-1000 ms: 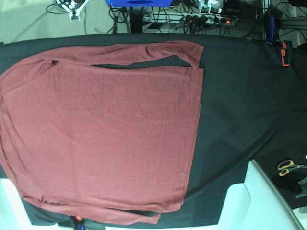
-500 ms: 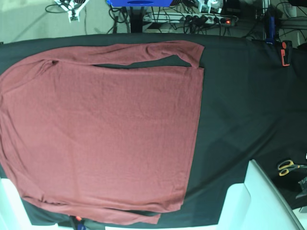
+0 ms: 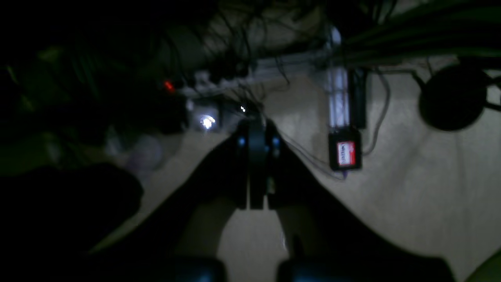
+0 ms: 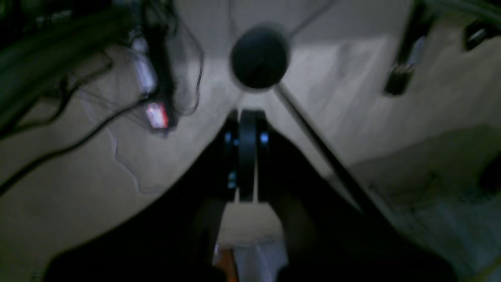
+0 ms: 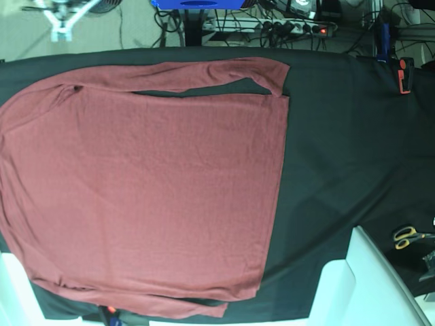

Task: Fold the T-shirt properly
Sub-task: 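Lower both grippers onto the shirt's collar-side edge and pinch it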

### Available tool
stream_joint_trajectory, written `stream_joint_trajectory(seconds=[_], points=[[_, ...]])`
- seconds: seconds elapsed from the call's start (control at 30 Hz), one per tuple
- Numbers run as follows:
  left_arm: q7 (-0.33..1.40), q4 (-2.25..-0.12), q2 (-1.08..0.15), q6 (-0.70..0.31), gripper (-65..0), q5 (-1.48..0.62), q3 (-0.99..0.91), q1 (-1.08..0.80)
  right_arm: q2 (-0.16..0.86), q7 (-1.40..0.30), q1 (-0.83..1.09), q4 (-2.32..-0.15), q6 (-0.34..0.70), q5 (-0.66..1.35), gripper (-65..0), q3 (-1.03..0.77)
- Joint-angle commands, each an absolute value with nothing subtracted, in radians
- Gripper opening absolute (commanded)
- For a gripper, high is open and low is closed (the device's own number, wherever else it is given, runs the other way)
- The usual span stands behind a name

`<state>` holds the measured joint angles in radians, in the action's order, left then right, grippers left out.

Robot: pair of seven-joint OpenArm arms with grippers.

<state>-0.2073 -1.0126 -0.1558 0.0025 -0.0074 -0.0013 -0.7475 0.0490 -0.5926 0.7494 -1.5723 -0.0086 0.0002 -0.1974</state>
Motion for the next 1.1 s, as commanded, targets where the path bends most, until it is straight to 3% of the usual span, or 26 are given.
stream_joint_trajectory(seconds=[0.0, 0.17, 0.37, 0.53, 0.57, 0.67, 0.77, 0.83, 0.87, 1.07], points=[[-0.222, -1.069, -0.159, 0.005, -65.0, -0.008, -0.002, -0.794, 0.051, -0.599, 0.777, -1.627, -0.008, 0.001, -65.0, -0.211], [-0.220, -1.419, -0.163, 0.005, -65.0, -0.035, -0.056, -0.958, 0.047, -0.657, 0.834, -1.879, -0.005, 0.002, -65.0, -0.251], [-0.217, -1.732, -0.245, 0.005, -65.0, -0.338, -0.093, -1.000, 0.022, -0.607, 0.766, -1.989, 0.013, 0.024, -64.8, -0.288], [-0.214, -1.797, -0.341, 0.005, -65.0, -0.641, -0.073, -0.964, 0.021, -0.559, 0.708, -1.983, 0.216, 0.404, -63.3, -0.410], [-0.205, -1.785, -0.354, 0.004, -65.0, -0.673, -0.058, -0.946, 0.021, -0.559, 0.699, -1.974, 0.263, 0.495, -60.5, -0.449], [-0.142, -1.742, -0.381, -0.007, -40.3, -0.710, -0.015, -0.886, 0.030, -0.561, 0.670, -1.936, 0.398, 0.690, -47.4, -0.521], [-0.111, -1.710, -0.377, -0.117, -26.8, -0.740, 0.002, -0.860, 0.030, -0.564, 0.644, -1.893, 0.532, 0.751, -29.0, -0.556], [-0.108, -1.678, -0.369, -0.189, -24.0, -0.776, 0.002, -0.831, 0.030, -0.604, 0.619, -1.865, 0.596, 0.759, -16.7, -0.572], [-0.107, -1.653, -0.360, -0.209, -23.7, -0.799, -0.004, -0.816, 0.030, -0.625, 0.605, -1.847, 0.619, 0.759, -13.5, -0.585], [-0.013, -1.554, -0.344, -0.220, -23.7, -0.845, 0.002, -0.722, 0.027, -0.671, 0.550, -1.758, 0.698, 0.759, -12.8, -0.664]])
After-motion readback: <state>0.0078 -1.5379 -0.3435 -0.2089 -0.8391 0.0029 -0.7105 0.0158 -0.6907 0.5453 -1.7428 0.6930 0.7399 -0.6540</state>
